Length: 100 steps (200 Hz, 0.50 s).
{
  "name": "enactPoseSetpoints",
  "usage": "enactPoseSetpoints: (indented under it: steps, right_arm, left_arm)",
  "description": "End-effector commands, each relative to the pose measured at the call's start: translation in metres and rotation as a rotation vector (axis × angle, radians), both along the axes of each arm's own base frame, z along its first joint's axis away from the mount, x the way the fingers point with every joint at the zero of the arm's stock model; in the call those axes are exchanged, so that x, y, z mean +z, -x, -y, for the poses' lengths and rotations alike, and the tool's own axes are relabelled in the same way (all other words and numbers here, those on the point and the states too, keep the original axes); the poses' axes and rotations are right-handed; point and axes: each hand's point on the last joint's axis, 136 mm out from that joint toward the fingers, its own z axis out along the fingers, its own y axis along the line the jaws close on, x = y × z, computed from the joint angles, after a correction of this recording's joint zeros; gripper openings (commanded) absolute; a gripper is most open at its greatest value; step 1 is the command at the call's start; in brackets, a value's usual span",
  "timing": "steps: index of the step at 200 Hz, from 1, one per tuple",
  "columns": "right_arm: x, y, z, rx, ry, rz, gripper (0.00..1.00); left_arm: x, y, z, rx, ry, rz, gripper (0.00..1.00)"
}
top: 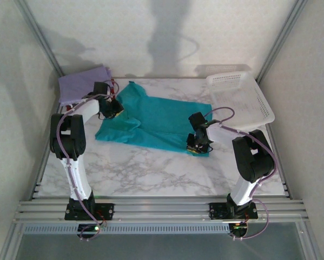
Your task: Fold and stack the t-shirts
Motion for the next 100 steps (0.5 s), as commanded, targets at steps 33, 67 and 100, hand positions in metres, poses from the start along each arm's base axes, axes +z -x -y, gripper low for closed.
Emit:
enactPoseSetpoints:
  steps: [33, 67, 100]
  right_arm:
    - [-0.043, 0.050, 0.040, 0.004, 0.203, -0.207, 0.21]
    - [-0.043, 0.050, 0.040, 0.006, 0.204, -0.209, 0.21]
    - [-0.042, 0.051, 0.041, 0.005, 0.205, -0.208, 0.21]
  left_arm:
    - [0.008, 0.007, 0.007, -0.039, -0.095, 0.023, 0.20]
    - [0.002, 0.002, 0.024, -0.091, -0.171, 0.014, 0.24]
    - [-0.003, -0.002, 0.026, -0.135, -0.371, -0.012, 0.27]
